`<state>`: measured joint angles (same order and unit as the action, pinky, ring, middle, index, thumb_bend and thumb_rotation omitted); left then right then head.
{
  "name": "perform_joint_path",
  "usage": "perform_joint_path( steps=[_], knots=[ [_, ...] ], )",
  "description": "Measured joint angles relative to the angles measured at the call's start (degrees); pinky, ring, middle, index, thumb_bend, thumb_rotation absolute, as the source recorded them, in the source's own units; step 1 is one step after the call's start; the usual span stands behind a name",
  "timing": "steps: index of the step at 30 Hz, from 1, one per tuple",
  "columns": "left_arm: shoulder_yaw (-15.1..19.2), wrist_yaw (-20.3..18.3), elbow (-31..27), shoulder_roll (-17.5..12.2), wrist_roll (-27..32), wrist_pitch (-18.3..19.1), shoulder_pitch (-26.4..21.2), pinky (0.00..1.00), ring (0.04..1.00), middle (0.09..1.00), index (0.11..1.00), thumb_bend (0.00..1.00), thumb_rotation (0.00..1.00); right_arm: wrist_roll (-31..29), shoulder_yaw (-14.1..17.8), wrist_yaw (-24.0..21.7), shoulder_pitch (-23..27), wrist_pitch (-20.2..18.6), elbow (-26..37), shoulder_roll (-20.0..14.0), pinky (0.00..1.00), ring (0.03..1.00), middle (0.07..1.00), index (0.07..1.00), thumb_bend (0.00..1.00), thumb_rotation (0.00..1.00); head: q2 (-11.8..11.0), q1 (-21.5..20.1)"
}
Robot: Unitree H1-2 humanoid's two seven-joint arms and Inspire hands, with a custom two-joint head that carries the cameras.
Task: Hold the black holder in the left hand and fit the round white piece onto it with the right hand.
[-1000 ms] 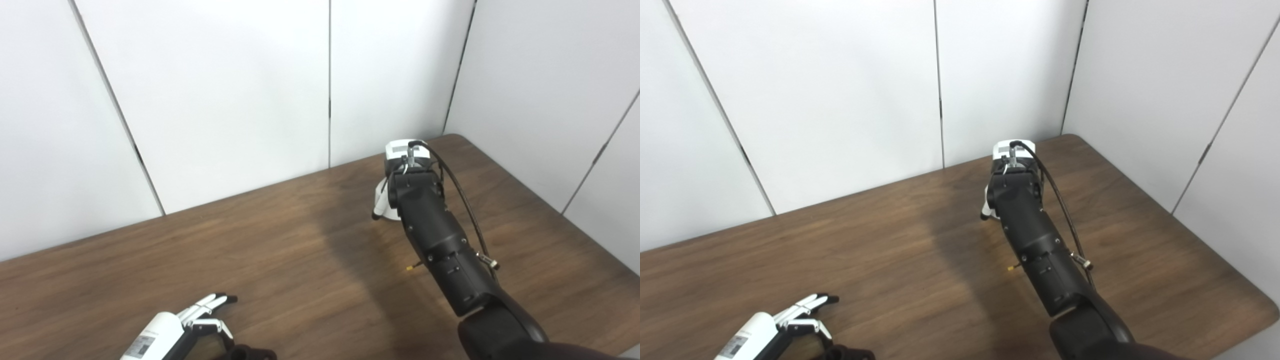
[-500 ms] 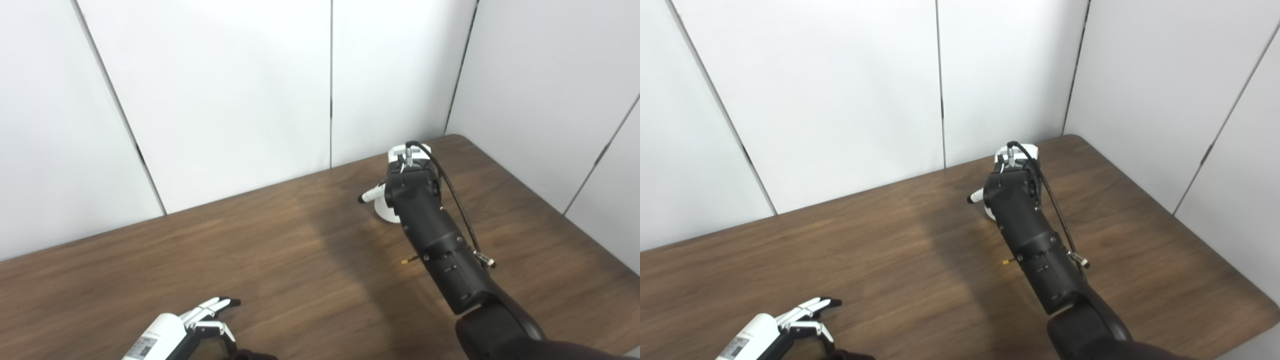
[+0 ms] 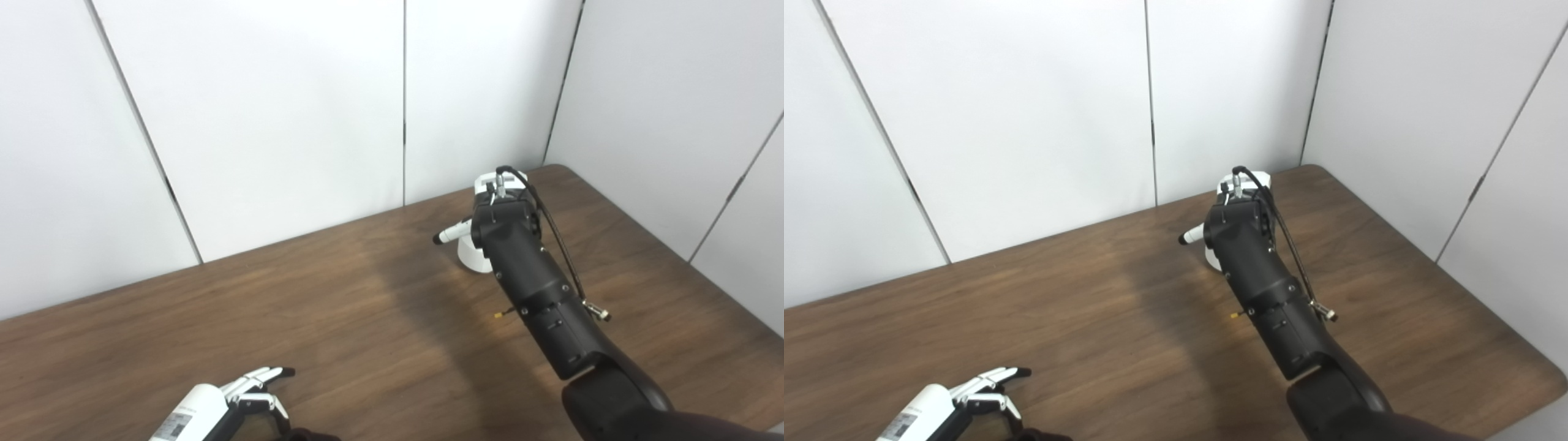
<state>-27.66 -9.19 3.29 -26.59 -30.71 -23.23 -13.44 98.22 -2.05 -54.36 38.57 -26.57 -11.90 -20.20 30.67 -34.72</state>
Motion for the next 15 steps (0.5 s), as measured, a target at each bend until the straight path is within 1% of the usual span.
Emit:
perform_joint_path(
  steps=[1,3,4,6,7,9,10,12,15],
  knots=[
    [0.0,0.0,0.0,0.0,0.1,0.0,0.0,0.73,0.898,0.898,0.489,0.52,0.05,-0.1,0.0,-0.2,0.0,0.0,0.2,-0.4,0.45,0.700,0.896,0.928,0.95,0.89,0.0,0.0],
    [0.0,0.0,0.0,0.0,0.2,0.0,0.0,0.73,0.898,0.899,0.489,0.52,0.05,-1.0,-0.1,-1.0,0.0,0.0,0.9,-1.2,0.51,0.792,0.964,0.952,0.99,0.87,0.2,0.2],
    [0.0,0.0,0.0,0.0,0.2,0.0,0.0,0.73,0.899,0.899,0.489,0.52,0.05,-1.7,-0.3,-1.2,0.0,0.1,1.4,-1.7,0.54,0.852,0.986,0.978,1.00,0.86,0.2,0.2],
    [0.0,0.0,0.0,0.1,0.2,0.0,0.0,0.73,0.900,0.897,0.489,0.52,0.05,-2.7,-0.8,-1.2,0.0,0.1,1.7,-2.9,0.57,0.931,0.997,0.995,1.00,0.83,0.2,0.2],
    [0.0,0.0,0.0,0.1,0.3,0.0,0.1,0.74,0.902,0.898,0.489,0.52,0.05,-3.0,-0.9,-1.3,0.0,0.1,2.0,-3.4,0.61,0.972,0.999,0.998,1.00,0.80,0.2,0.2],
    [0.0,0.0,0.0,0.1,0.4,0.0,0.1,0.74,0.906,0.901,0.489,0.52,0.05,-3.5,-1.1,-2.1,-0.1,0.1,3.1,-4.5,0.68,0.993,1.000,1.000,1.00,0.77,0.2,0.2],
    [0.0,0.0,0.0,0.1,0.5,0.0,0.2,0.75,0.907,0.902,0.489,0.52,0.05,-3.8,-1.1,-2.4,-0.1,0.1,3.7,-5.0,0.75,0.998,1.000,1.000,1.00,0.76,0.3,0.2],
    [0.0,0.0,0.0,0.1,0.5,0.0,0.2,0.75,0.906,0.902,0.489,0.52,0.05,-4.5,-1.2,-3.0,0.0,0.1,4.3,-6.0,0.81,1.000,1.000,1.000,1.00,0.73,0.3,0.2],
    [0.0,0.0,0.1,0.1,0.5,-0.1,0.2,0.75,0.907,0.902,0.489,0.52,0.05,-5.1,-1.2,-4.8,0.0,0.1,5.2,-7.1,0.87,1.000,1.000,1.000,1.00,0.68,0.3,0.2]
  ],
)
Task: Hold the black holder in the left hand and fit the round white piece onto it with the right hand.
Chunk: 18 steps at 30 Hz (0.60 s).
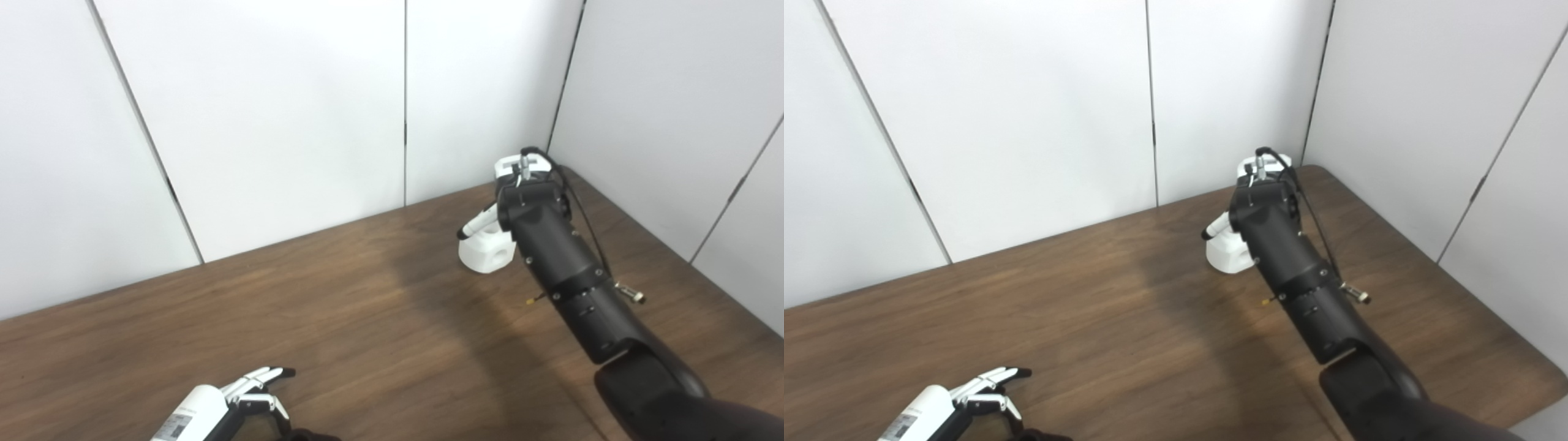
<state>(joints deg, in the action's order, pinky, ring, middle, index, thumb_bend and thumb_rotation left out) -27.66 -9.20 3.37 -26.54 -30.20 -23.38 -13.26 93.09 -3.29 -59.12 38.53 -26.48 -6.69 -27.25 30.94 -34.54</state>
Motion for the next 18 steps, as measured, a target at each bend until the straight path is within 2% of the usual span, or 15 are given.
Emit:
perform_joint_path(
  steps=[3,6,11,16,18],
  knots=[
    [0.0,0.0,0.0,0.0,0.1,0.0,0.0,0.75,0.909,0.902,0.489,0.52,0.05,-0.6,0.0,-2.4,0.1,0.0,0.3,-0.7,0.85,1.000,1.000,1.000,1.00,0.66,0.2,0.0],
    [0.0,0.0,0.0,0.0,0.1,0.0,0.0,0.75,0.904,0.897,0.488,0.52,0.05,-1.2,-0.2,-4.4,0.1,0.1,0.9,-1.4,0.78,1.000,1.000,1.000,1.00,0.64,0.2,-0.1],
    [0.0,0.0,0.1,0.0,0.1,-0.2,0.0,0.74,0.899,0.894,0.488,0.52,0.05,-3.9,-0.2,-7.2,0.5,0.3,3.6,-3.0,0.72,1.000,1.000,1.000,1.00,0.57,0.4,0.2],
    [0.0,0.0,0.1,0.2,0.1,-0.1,-0.1,0.72,0.891,0.892,0.488,0.52,0.05,-13.3,0.5,-7.5,2.1,0.7,7.5,-6.6,0.76,1.000,1.000,1.000,1.00,0.49,0.5,0.4],
    [0.0,0.0,0.1,0.3,0.1,-0.1,-0.1,0.72,0.890,0.890,0.488,0.52,0.05,-18.0,0.4,-7.5,2.5,0.8,9.4,-9.1,0.83,1.000,1.000,1.000,1.00,0.44,0.4,0.5]
  ],
)
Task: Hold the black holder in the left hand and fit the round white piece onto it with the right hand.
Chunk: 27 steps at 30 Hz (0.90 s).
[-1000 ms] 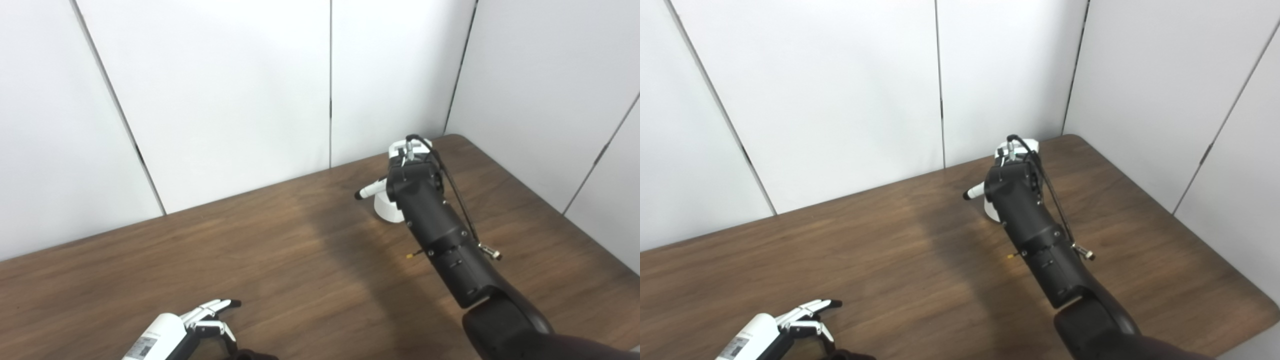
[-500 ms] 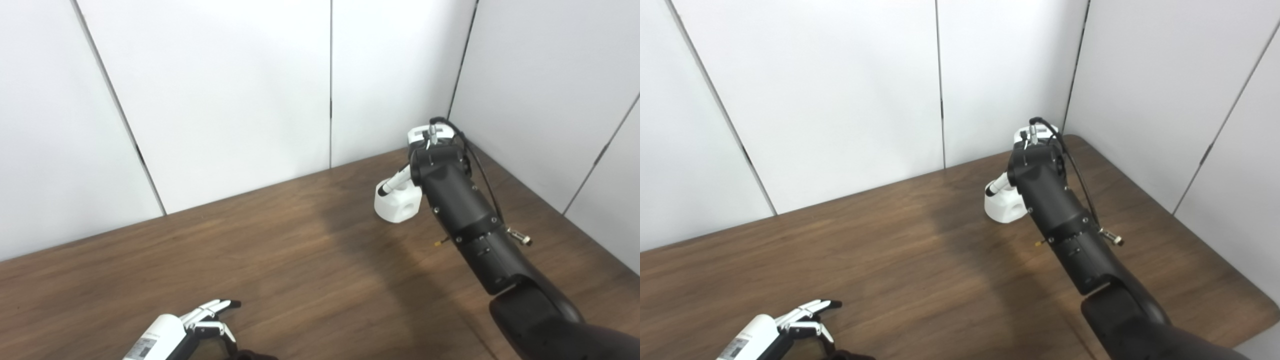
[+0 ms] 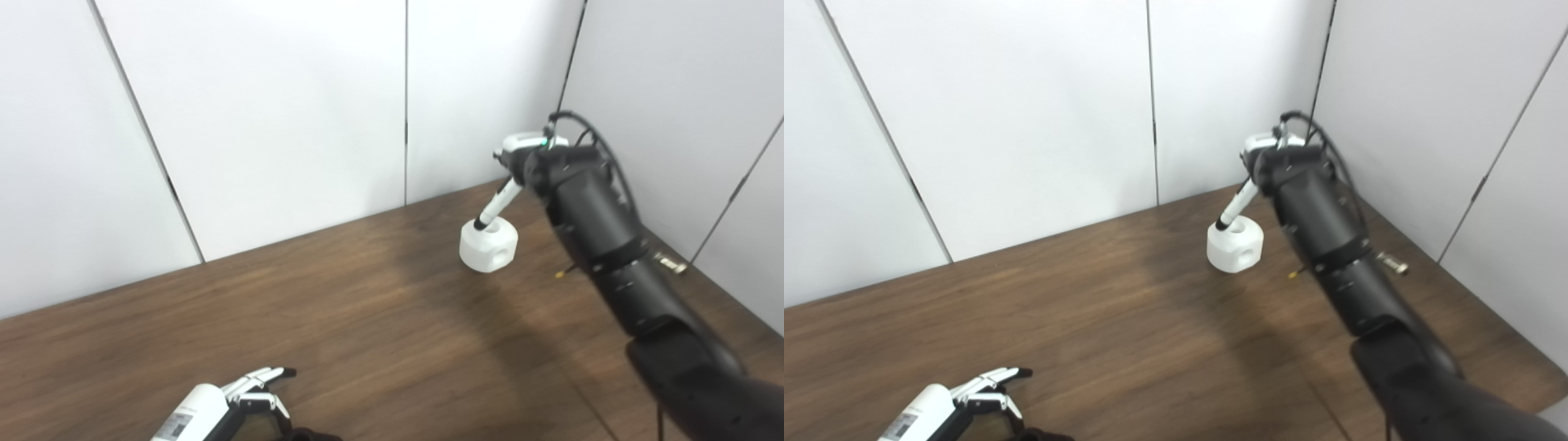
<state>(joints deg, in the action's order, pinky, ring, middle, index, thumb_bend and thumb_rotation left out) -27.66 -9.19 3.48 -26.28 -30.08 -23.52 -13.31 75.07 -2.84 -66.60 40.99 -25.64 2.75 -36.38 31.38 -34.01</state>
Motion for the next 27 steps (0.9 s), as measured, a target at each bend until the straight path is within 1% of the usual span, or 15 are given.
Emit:
perform_joint_path(
  steps=[1,4,7,9,12,16,19,23,27],
  knots=[
    [0.0,0.0,0.0,0.1,0.0,0.0,0.0,0.72,0.890,0.890,0.488,0.52,0.05,-2.7,0.0,0.0,0.0,0.0,1.1,-1.2,0.87,1.000,1.000,1.000,1.00,0.42,0.0,0.0],
    [0.0,0.0,0.0,0.1,0.0,0.0,0.0,0.73,0.894,0.893,0.488,0.52,0.05,-8.3,-0.8,0.0,0.0,0.0,3.3,-4.6,0.92,1.000,1.000,1.000,1.00,0.37,0.0,-0.1],
    [0.0,0.0,0.0,0.1,0.0,0.0,0.0,0.73,0.890,0.892,0.488,0.52,0.05,-12.0,-1.8,0.0,-0.3,-0.1,4.0,-7.4,0.95,1.000,1.000,1.000,1.00,0.34,0.0,-0.1],
    [0.0,0.0,0.0,0.1,0.0,0.0,0.0,0.73,0.895,0.896,0.488,0.52,0.05,-13.4,-2.7,0.0,-0.6,-0.3,5.0,-8.5,0.96,1.000,1.000,1.000,1.00,0.32,0.0,-0.1],
    [0.0,0.0,0.0,0.1,0.0,0.0,0.0,0.73,0.895,0.893,0.488,0.52,0.05,-14.9,-3.4,0.0,-0.8,-0.4,5.7,-9.1,0.99,1.000,1.000,1.000,1.00,0.29,0.0,0.0],
    [-0.1,0.0,0.0,0.2,-0.1,0.0,0.0,0.74,0.897,0.896,0.488,0.52,0.05,-16.4,-5.3,0.0,-1.2,-0.4,6.4,-10.6,1.00,1.000,1.000,1.000,1.00,0.22,0.1,0.2],
    [-0.1,0.0,0.0,0.3,-0.1,0.0,0.0,0.74,0.901,0.898,0.488,0.52,0.05,-18.5,-5.9,0.2,-2.4,0.0,6.4,-11.6,1.00,1.000,1.000,1.000,1.00,0.17,0.0,0.2],
    [-0.1,0.0,0.1,0.2,-0.1,0.0,0.0,0.74,0.904,0.902,0.488,0.52,0.05,-22.0,-6.2,2.3,-4.2,2.4,4.5,-12.2,1.00,1.000,1.000,1.000,0.98,0.13,0.0,0.4],
    [-0.1,0.0,0.1,0.2,-0.1,0.0,0.0,0.75,0.902,0.901,0.489,0.52,0.05,-23.3,-6.8,7.3,-5.2,6.4,2.3,-12.3,1.00,1.000,1.000,0.994,0.96,0.14,0.0,0.4]
  ],
)
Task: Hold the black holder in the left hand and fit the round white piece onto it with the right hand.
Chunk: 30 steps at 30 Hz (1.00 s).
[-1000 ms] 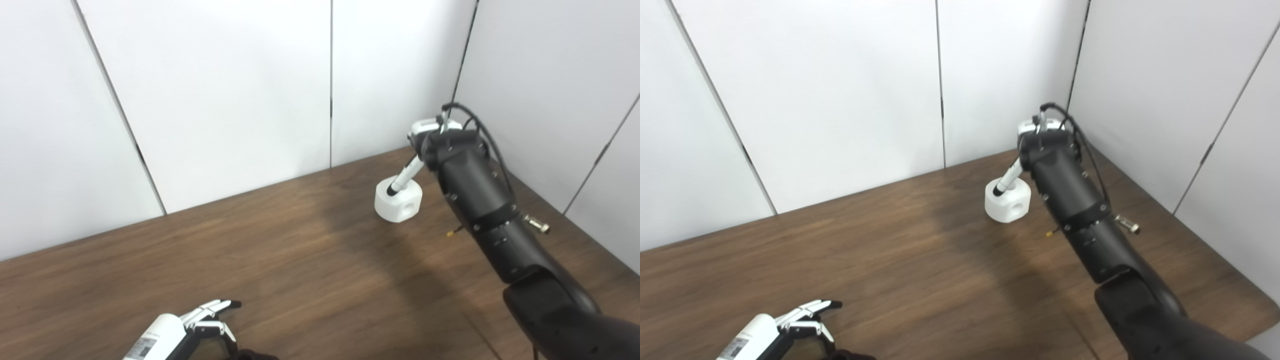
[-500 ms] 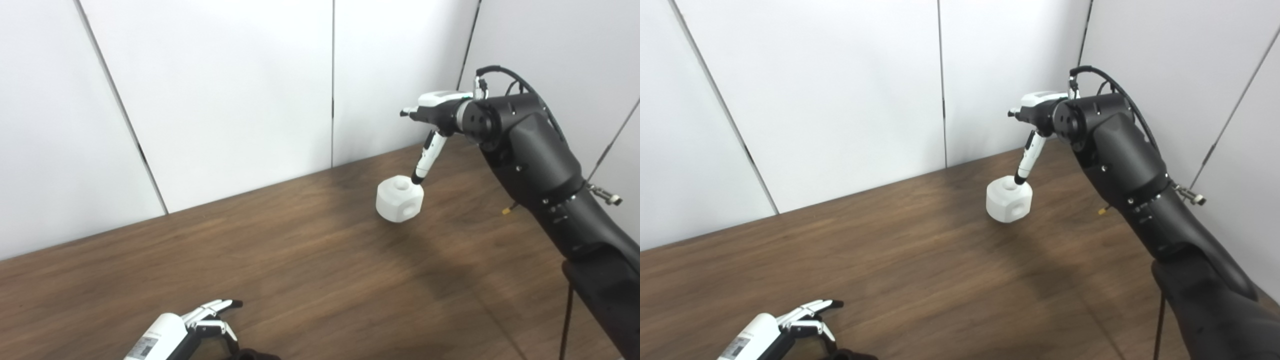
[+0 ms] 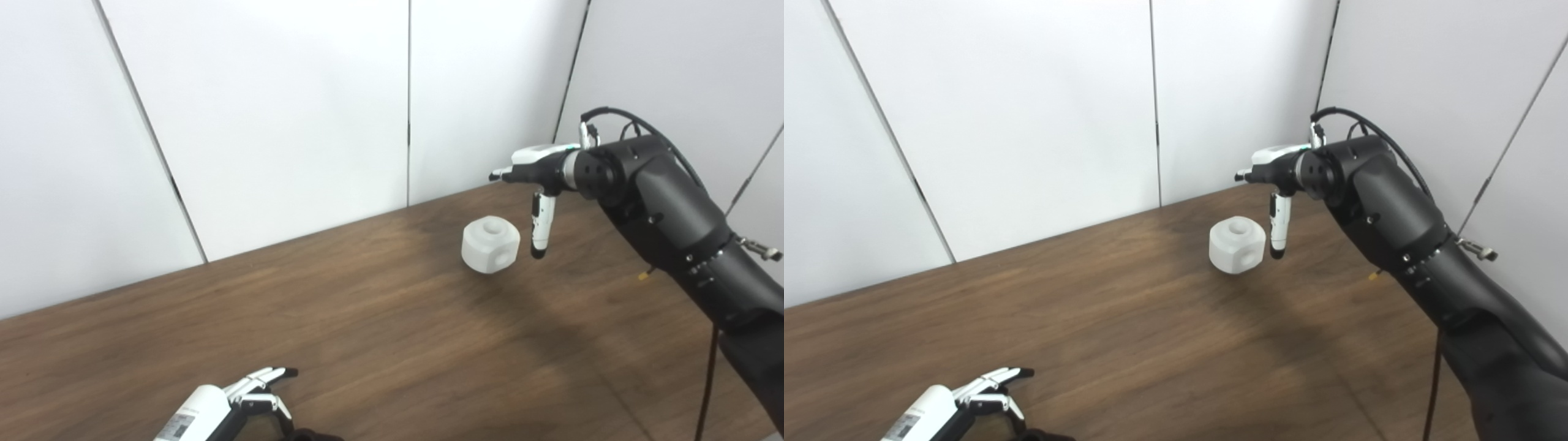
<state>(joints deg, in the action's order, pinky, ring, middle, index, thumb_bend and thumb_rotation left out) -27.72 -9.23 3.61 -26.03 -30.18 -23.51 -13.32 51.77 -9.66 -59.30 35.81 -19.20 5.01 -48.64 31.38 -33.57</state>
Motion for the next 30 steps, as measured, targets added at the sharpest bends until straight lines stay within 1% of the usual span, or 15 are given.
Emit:
perform_joint_path(
  steps=[4,7,10,14,17,22,26,30],
  knots=[
    [0.0,0.0,0.0,0.0,0.0,0.0,0.0,0.75,0.902,0.903,0.489,0.52,0.05,0.7,-2.1,7.0,-0.7,5.8,-2.3,-0.3,0.99,1.000,1.000,0.971,0.92,0.13,0.0,0.0],
    [0.0,0.0,0.0,0.0,0.0,0.0,0.0,0.75,0.905,0.904,0.489,0.52,0.05,1.3,-3.0,10.9,-1.2,8.5,-3.7,-0.3,0.98,1.000,1.000,0.959,0.91,0.15,0.0,0.0],
    [0.0,0.0,0.0,0.0,0.0,0.0,0.1,0.75,0.907,0.904,0.489,0.52,0.05,1.9,-3.8,13.7,-1.5,9.6,-4.7,-0.2,0.98,1.000,1.000,0.953,0.91,0.16,0.1,0.3],
    [-0.1,0.0,0.0,0.0,0.0,0.0,0.1,0.75,0.907,0.905,0.489,0.52,0.05,3.2,-4.5,15.5,-1.5,10.0,-6.2,0.2,0.99,1.000,1.000,0.957,0.91,0.18,0.1,0.4],
    [-0.1,0.0,0.1,0.0,0.0,-0.1,0.1,0.75,0.909,0.906,0.489,0.52,0.05,3.9,-5.0,16.8,-1.5,9.9,-7.5,1.0,0.99,1.000,1.000,0.950,0.91,0.18,0.1,0.4],
    [-0.1,0.0,0.1,0.1,0.0,-0.1,0.1,0.76,0.913,0.909,0.489,0.52,0.05,4.2,-5.3,17.7,-1.4,9.8,-8.1,2.3,1.00,1.000,1.000,0.950,0.92,0.18,0.1,0.4],
    [-0.1,0.0,0.2,0.2,0.0,-0.2,0.1,0.76,0.915,0.911,0.489,0.52,0.05,5.0,-5.5,17.8,-1.3,9.4,-9.5,2.6,1.00,1.000,1.000,0.948,0.94,0.18,0.2,0.5],
    [-0.1,0.0,0.2,0.2,0.0,-0.3,0.2,0.77,0.916,0.914,0.489,0.52,0.05,5.3,-5.5,17.8,-1.3,9.3,-9.6,2.6,0.99,1.000,1.000,0.940,0.94,0.18,0.3,0.6]
  ],
)
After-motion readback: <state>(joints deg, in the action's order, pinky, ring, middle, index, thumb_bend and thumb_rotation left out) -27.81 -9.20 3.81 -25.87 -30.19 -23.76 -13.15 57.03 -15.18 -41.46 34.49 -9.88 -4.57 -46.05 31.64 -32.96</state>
